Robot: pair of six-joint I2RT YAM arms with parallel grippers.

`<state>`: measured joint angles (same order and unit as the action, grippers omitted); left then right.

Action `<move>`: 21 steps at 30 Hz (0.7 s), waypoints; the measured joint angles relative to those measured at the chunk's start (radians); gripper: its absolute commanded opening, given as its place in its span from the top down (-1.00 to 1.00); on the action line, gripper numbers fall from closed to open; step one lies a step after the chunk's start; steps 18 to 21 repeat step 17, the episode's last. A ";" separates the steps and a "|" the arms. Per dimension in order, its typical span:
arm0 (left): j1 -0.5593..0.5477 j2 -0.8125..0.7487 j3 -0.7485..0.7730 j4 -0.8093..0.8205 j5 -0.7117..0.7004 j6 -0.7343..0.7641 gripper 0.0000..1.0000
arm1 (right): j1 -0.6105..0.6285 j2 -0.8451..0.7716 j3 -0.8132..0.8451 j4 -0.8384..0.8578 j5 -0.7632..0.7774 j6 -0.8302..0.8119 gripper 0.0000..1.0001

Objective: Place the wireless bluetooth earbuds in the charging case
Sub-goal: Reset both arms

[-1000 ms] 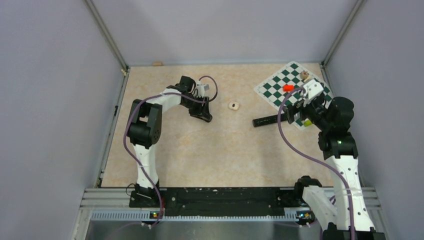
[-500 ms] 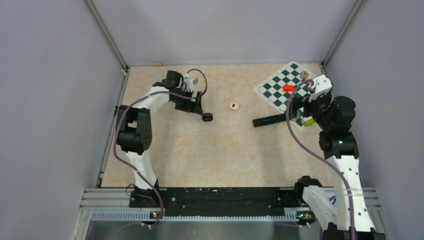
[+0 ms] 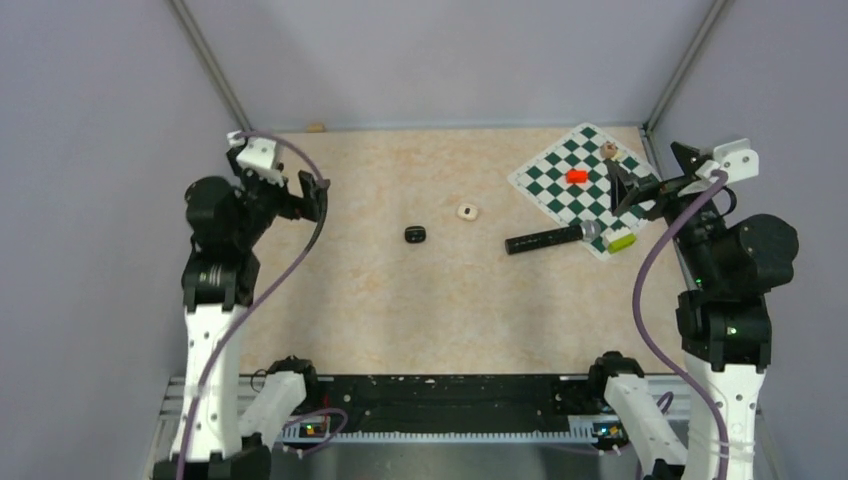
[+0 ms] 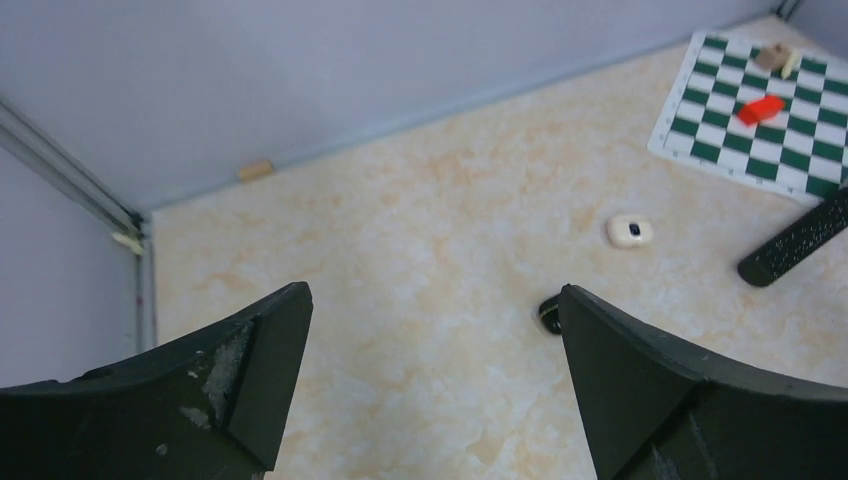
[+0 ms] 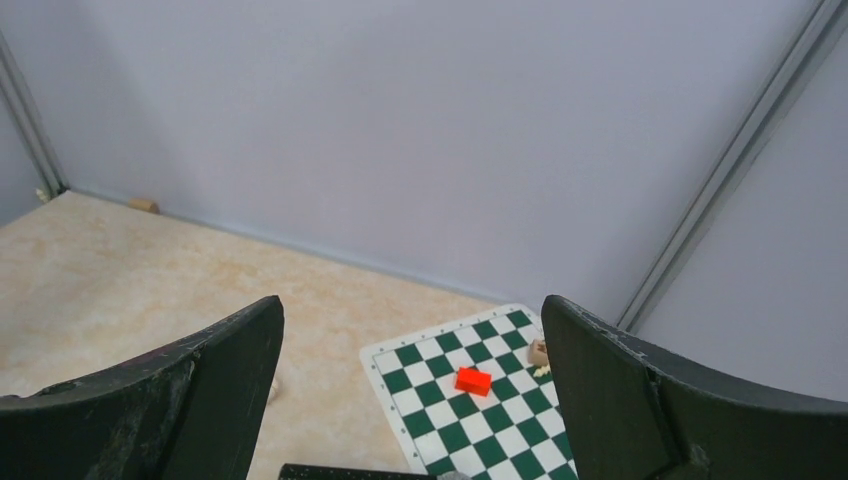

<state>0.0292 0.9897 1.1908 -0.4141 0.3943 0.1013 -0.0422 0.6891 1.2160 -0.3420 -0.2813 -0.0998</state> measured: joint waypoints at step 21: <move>0.051 -0.287 -0.126 0.001 -0.016 -0.006 -0.97 | 0.000 -0.109 -0.108 -0.016 0.077 0.023 -0.98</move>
